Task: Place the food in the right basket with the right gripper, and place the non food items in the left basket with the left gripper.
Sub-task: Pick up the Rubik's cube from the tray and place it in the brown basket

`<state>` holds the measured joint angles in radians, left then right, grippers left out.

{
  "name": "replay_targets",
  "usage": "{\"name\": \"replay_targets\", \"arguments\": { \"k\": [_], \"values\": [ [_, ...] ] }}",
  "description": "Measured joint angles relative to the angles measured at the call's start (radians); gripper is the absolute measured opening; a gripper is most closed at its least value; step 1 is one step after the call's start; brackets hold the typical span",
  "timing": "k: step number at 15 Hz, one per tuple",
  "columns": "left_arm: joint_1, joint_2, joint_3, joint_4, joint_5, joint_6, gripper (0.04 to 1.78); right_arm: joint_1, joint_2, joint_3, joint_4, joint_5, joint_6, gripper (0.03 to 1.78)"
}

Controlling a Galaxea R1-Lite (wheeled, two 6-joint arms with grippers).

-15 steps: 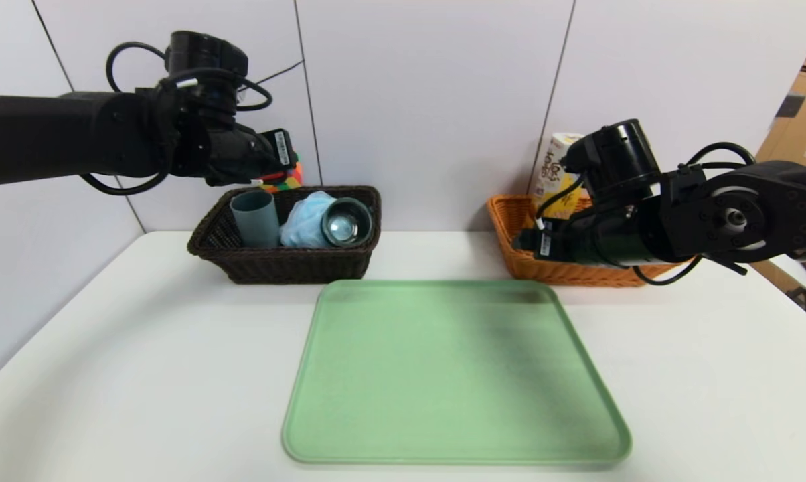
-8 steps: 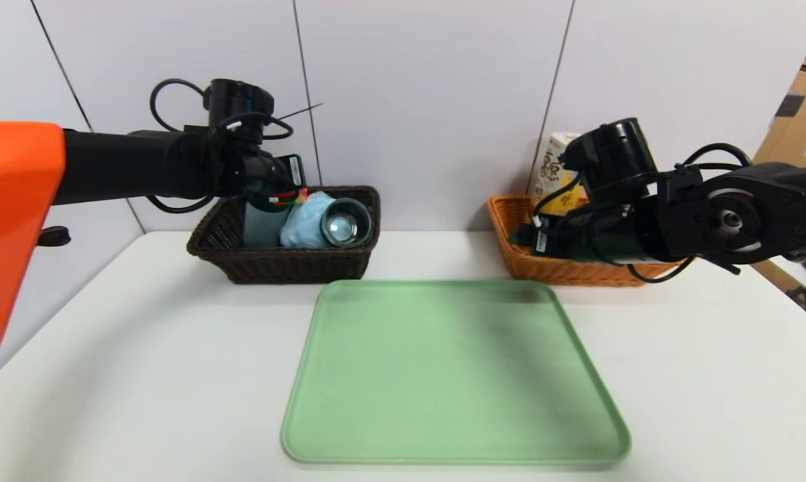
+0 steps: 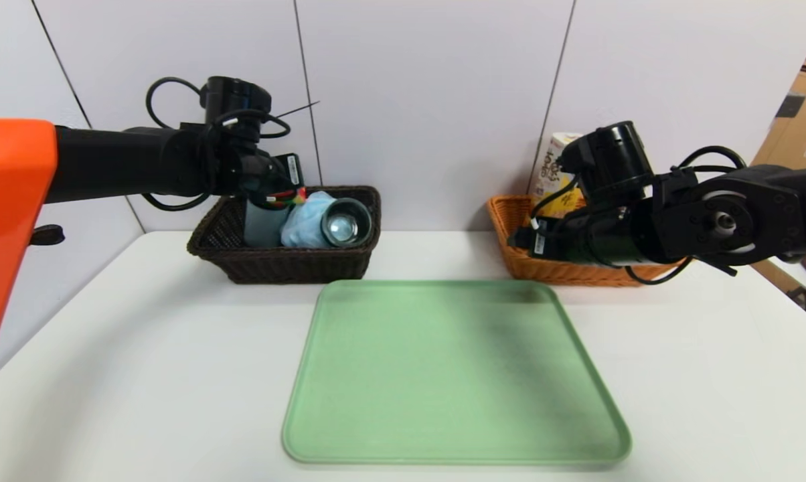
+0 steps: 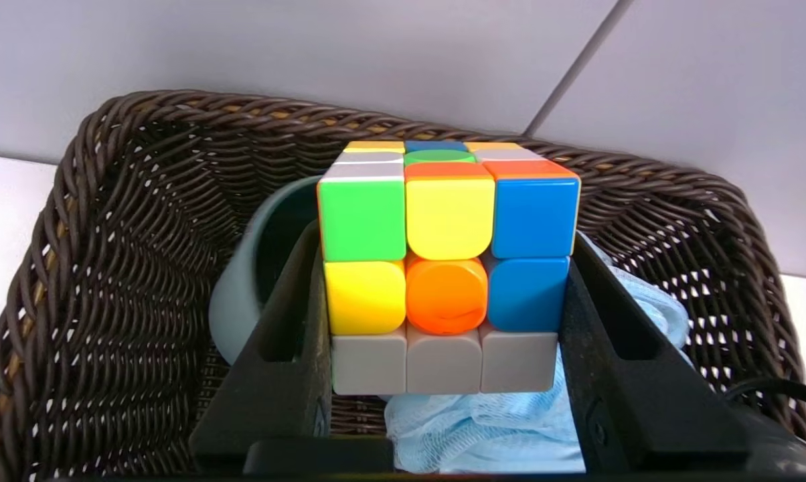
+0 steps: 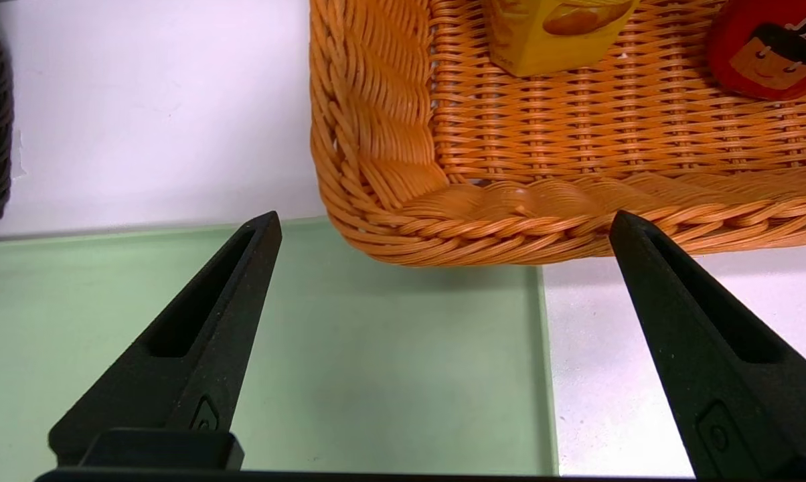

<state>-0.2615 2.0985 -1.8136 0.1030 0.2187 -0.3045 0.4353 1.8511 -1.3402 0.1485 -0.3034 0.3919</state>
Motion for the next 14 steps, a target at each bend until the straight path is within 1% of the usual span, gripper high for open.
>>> {"name": "replay_targets", "arguments": {
  "k": [6, 9, 11, 13, 14],
  "values": [
    [-0.011, -0.042, 0.01, 0.044, -0.001, -0.002, 0.93, 0.0, -0.005, 0.014, -0.001, 0.0, 0.0, 1.69],
    [-0.03, -0.083, 0.013, 0.102, -0.006, -0.028, 0.93, 0.0, -0.011, 0.021, -0.001, 0.0, 0.004, 1.69],
    [-0.04, -0.111, 0.014, 0.164, -0.01, -0.054, 0.93, 0.0, -0.018, 0.031, 0.0, 0.0, 0.006, 1.69],
    [-0.043, -0.128, 0.033, 0.175, -0.011, -0.065, 0.93, 0.0, -0.03, 0.044, 0.0, 0.0, 0.007, 1.69],
    [-0.044, -0.133, 0.055, 0.175, -0.01, -0.064, 1.02, 0.0, -0.038, 0.049, 0.0, 0.0, 0.006, 1.69]
  ]
}}
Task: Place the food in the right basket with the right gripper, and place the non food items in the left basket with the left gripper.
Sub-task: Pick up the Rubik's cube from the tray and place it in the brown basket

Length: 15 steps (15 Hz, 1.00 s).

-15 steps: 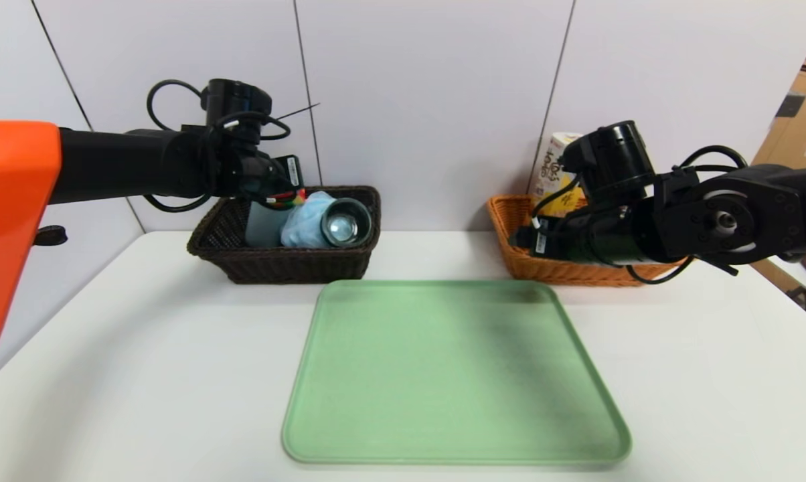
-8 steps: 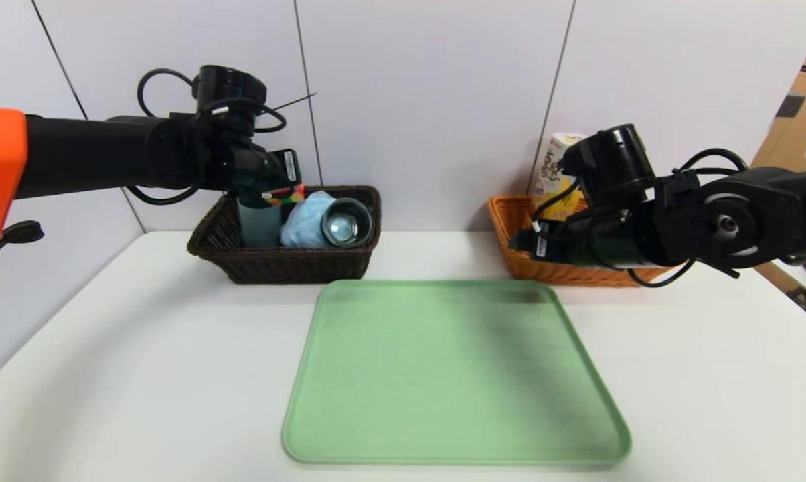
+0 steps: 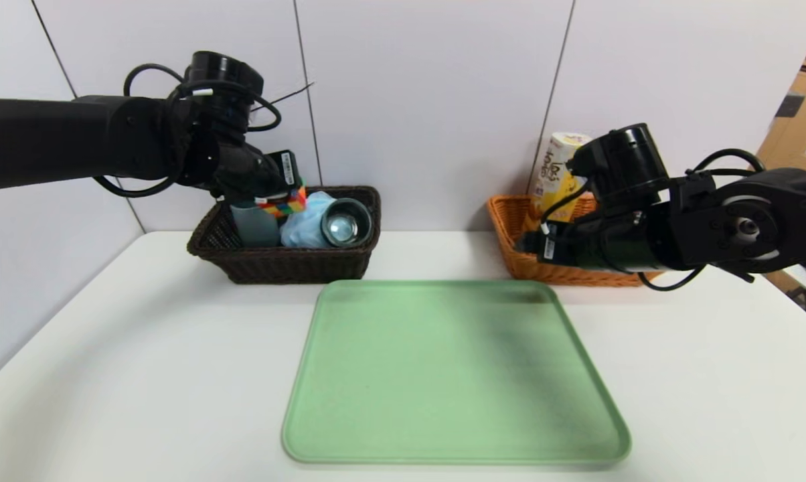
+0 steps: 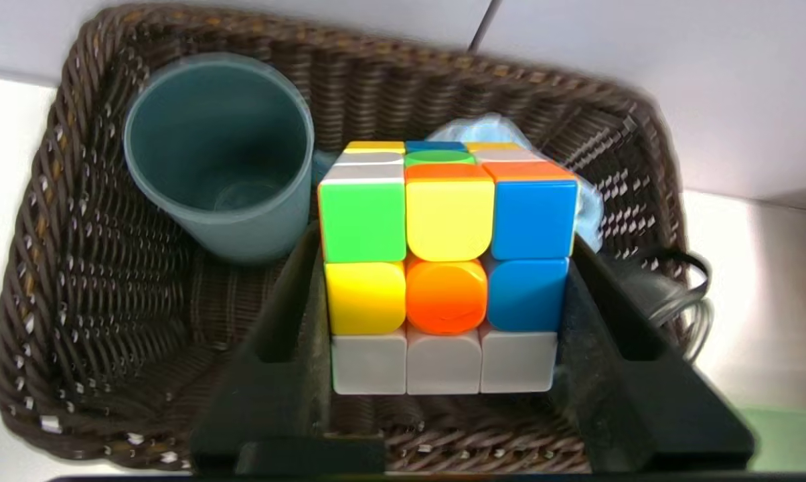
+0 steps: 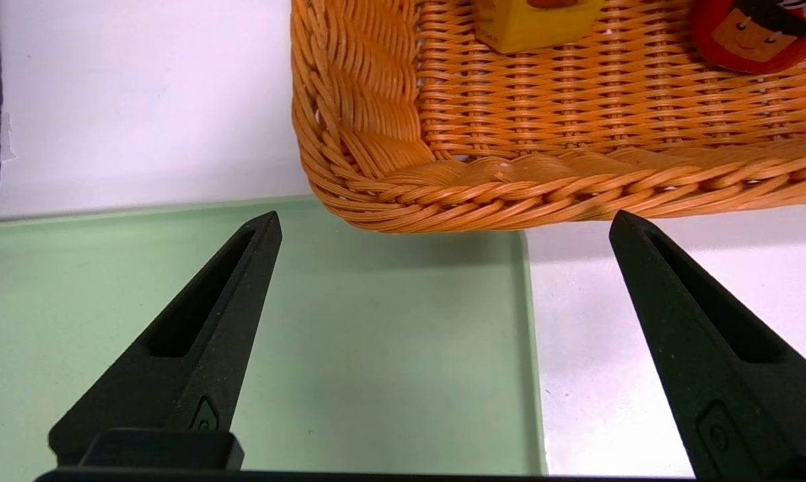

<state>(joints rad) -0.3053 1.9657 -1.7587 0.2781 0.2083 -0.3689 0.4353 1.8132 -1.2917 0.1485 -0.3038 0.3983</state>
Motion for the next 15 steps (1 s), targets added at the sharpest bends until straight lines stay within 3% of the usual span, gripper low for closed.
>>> {"name": "replay_targets", "arguments": {
  "k": [4, 10, 12, 15],
  "values": [
    [0.001, -0.009, 0.034, -0.002, 0.002, -0.024, 1.3, 0.0, -0.039, 0.028, 0.001, 0.001, -0.003, 1.69],
    [-0.004, -0.177, 0.037, 0.005, 0.0, 0.005, 1.51, -0.019, -0.145, 0.054, 0.014, -0.008, -0.014, 1.69],
    [-0.021, -0.307, 0.118, 0.053, -0.006, 0.041, 1.56, -0.058, -0.212, 0.08, 0.061, -0.003, -0.089, 1.69],
    [-0.051, -0.577, 0.398, 0.133, -0.041, 0.181, 1.6, -0.141, -0.355, 0.146, 0.204, 0.014, -0.319, 1.69]
  ]
}}
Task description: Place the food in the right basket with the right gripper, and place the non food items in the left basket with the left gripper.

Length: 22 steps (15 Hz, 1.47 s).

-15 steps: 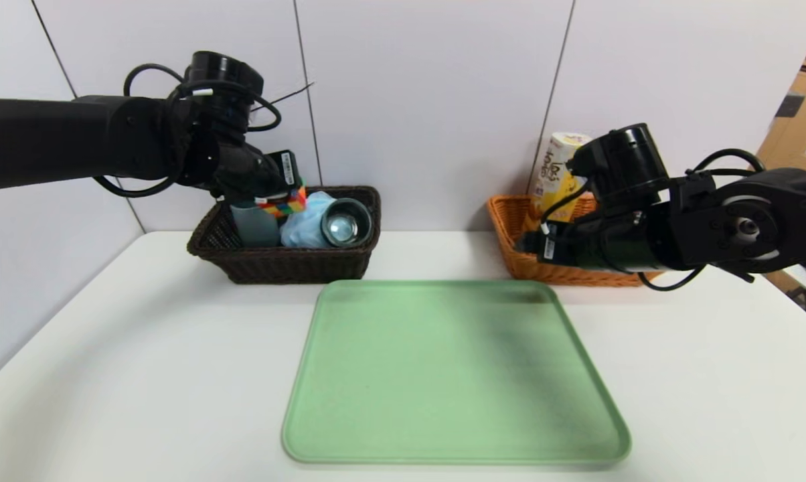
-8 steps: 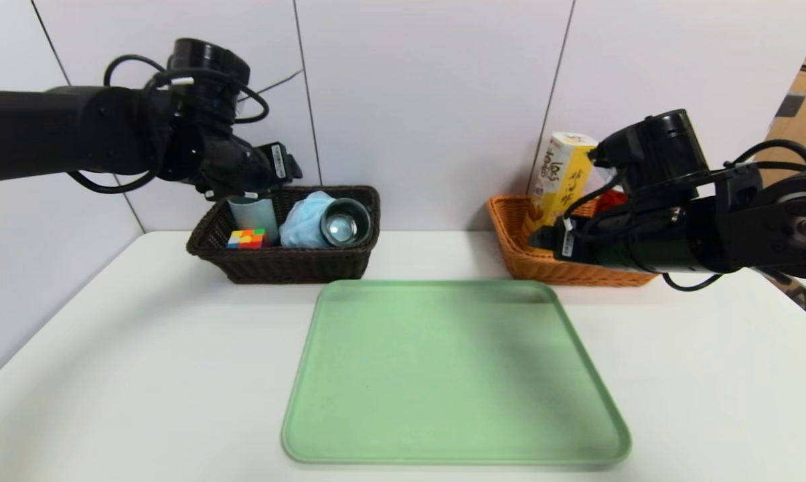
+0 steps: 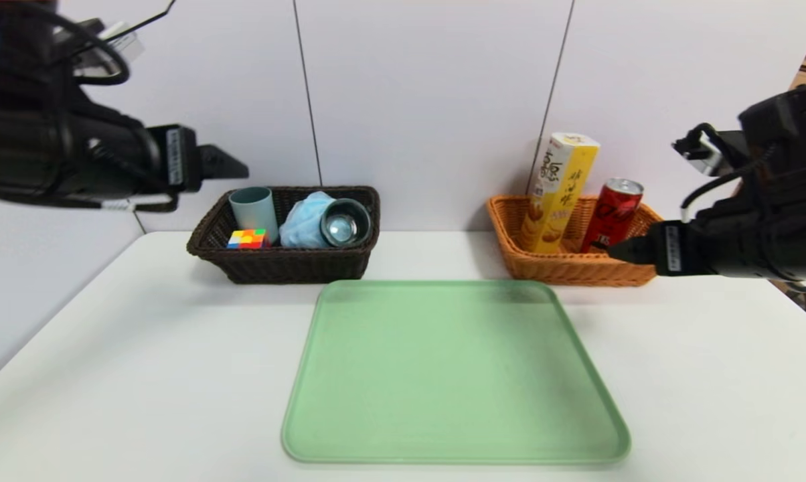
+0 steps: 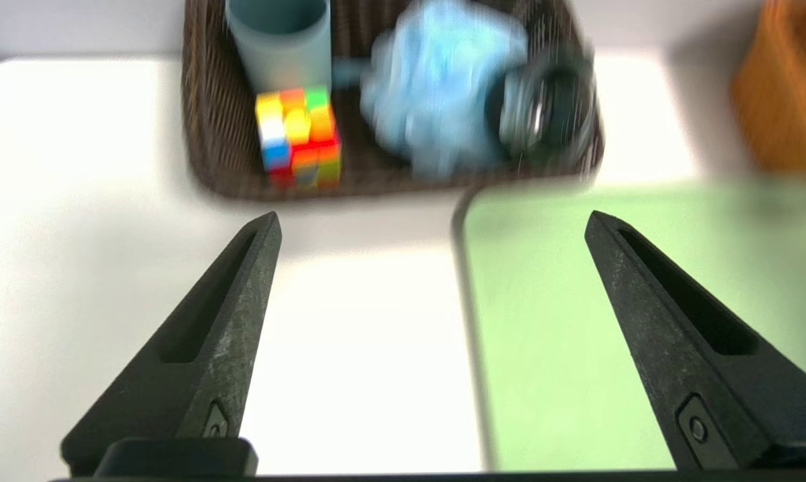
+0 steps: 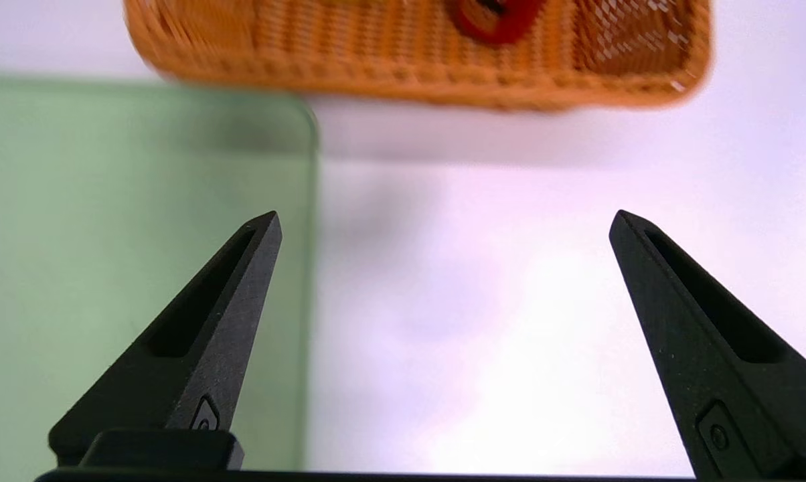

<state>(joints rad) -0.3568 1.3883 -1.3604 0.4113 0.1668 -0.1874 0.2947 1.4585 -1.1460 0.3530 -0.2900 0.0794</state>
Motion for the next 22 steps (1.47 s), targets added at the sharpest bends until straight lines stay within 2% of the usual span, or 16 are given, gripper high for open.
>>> {"name": "replay_targets", "arguments": {
  "k": [1, 2, 4, 8, 11, 14, 16, 17, 19, 20, 22],
  "values": [
    [-0.001, -0.099, 0.097, 0.014, 0.001, 0.055, 1.62, -0.017, -0.056, 0.011, 0.055, 0.01, -0.042, 1.69],
    [0.015, -0.187, 0.182, 0.026, 0.015, 0.097, 1.63, -0.028, -0.11, 0.017, 0.089, 0.013, -0.051, 1.69],
    [0.101, -0.347, 0.315, 0.039, 0.045, 0.146, 1.64, -0.038, -0.23, 0.032, 0.088, 0.016, -0.047, 1.69],
    [0.263, -0.674, 0.538, 0.046, 0.063, 0.137, 1.67, -0.044, -0.532, 0.152, -0.014, 0.012, -0.045, 1.69],
    [0.328, -0.946, 0.7, 0.052, 0.066, 0.138, 1.67, -0.067, -0.806, 0.308, -0.056, 0.007, -0.051, 1.69],
    [0.355, -1.194, 0.841, 0.05, 0.063, 0.191, 1.68, -0.132, -1.033, 0.471, -0.086, -0.001, -0.068, 1.69],
    [0.364, -1.304, 0.917, 0.027, 0.066, 0.241, 1.69, -0.177, -1.121, 0.571, -0.209, -0.025, -0.089, 1.7],
    [0.365, -1.333, 0.934, 0.005, 0.064, 0.254, 1.69, -0.215, -1.141, 0.593, -0.244, -0.018, -0.114, 1.7],
    [0.366, -1.368, 0.959, -0.003, 0.063, 0.247, 1.69, -0.317, -1.168, 0.62, -0.277, 0.073, -0.17, 1.7],
    [0.367, -1.377, 0.969, -0.004, 0.065, 0.242, 1.69, -0.337, -1.175, 0.643, -0.304, 0.119, -0.172, 1.7],
    [0.368, -1.387, 0.98, -0.026, 0.064, 0.242, 1.69, -0.351, -1.183, 0.708, -0.402, 0.166, -0.144, 1.7]
  ]
}}
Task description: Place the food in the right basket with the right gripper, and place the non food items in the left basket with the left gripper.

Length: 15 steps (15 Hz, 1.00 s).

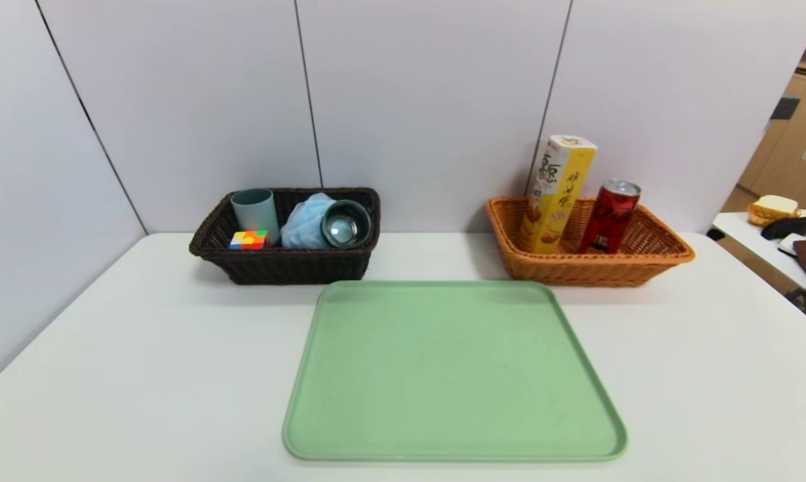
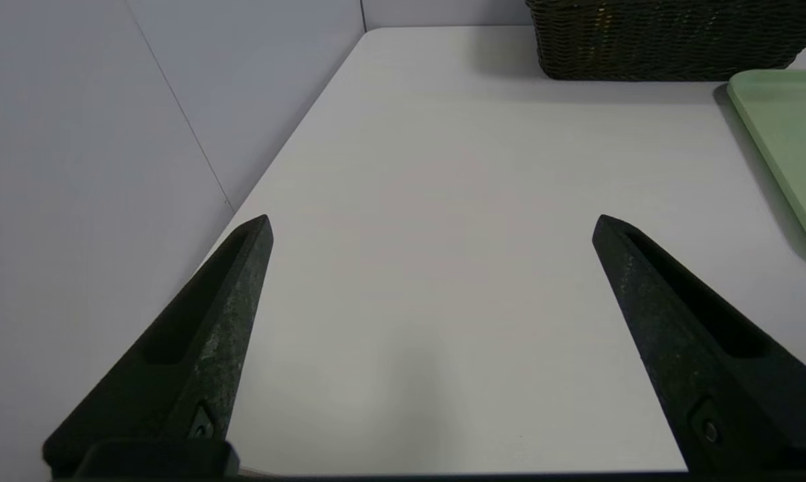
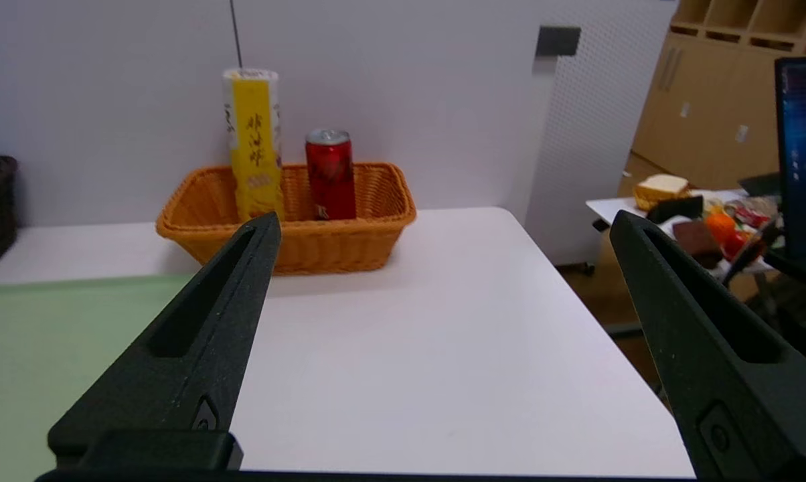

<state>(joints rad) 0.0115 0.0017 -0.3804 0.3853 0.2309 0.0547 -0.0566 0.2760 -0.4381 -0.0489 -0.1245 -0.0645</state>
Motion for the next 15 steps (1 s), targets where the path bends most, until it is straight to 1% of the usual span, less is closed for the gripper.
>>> {"name": "replay_targets", "arguments": {
  "k": [1, 2, 3, 5, 6, 7, 8, 9, 11, 12, 13, 14, 15],
  "values": [
    [-0.001, -0.002, -0.001, -0.014, -0.003, 0.003, 1.69, 0.003, -0.005, 0.031, -0.073, 0.034, 0.007, 1.7],
    [-0.001, -0.003, -0.004, -0.021, -0.008, 0.009, 1.69, 0.021, -0.015, 0.042, -0.113, 0.055, 0.005, 1.7],
    [-0.001, -0.004, -0.004, -0.019, -0.01, 0.017, 1.69, 0.04, -0.031, 0.047, -0.1, 0.071, 0.001, 1.7],
    [-0.001, -0.004, -0.004, -0.023, -0.013, 0.029, 1.69, 0.059, -0.092, 0.056, 0.02, 0.111, -0.014, 1.7],
    [-0.001, -0.005, 0.001, -0.026, -0.029, 0.029, 1.69, 0.06, -0.139, 0.078, 0.051, 0.119, -0.034, 1.7],
    [-0.001, -0.005, 0.013, -0.049, -0.069, 0.027, 1.69, 0.06, -0.18, 0.106, 0.044, 0.113, -0.055, 1.7],
    [-0.001, -0.005, 0.035, -0.089, -0.114, 0.027, 1.69, 0.061, -0.213, 0.144, -0.003, 0.094, -0.081, 1.7],
    [-0.001, -0.005, 0.064, -0.147, -0.141, 0.028, 1.69, 0.06, -0.235, 0.188, -0.08, 0.079, -0.103, 1.7],
    [-0.001, -0.005, 0.161, -0.292, -0.154, 0.027, 1.69, 0.058, -0.261, 0.329, -0.221, 0.074, -0.147, 1.7],
    [0.0, -0.005, 0.24, -0.381, -0.154, 0.026, 1.69, 0.058, -0.268, 0.385, -0.253, 0.072, -0.156, 1.7],
    [-0.001, -0.004, 0.306, -0.459, -0.154, 0.019, 1.69, 0.059, -0.273, 0.411, -0.243, 0.07, -0.146, 1.7],
    [-0.001, -0.004, 0.342, -0.521, -0.154, 0.003, 1.69, 0.058, -0.276, 0.423, -0.194, 0.078, -0.118, 1.7],
    [-0.001, -0.004, 0.362, -0.537, -0.164, -0.019, 1.69, 0.058, -0.277, 0.431, -0.11, 0.107, -0.074, 1.7]
  ]
}}
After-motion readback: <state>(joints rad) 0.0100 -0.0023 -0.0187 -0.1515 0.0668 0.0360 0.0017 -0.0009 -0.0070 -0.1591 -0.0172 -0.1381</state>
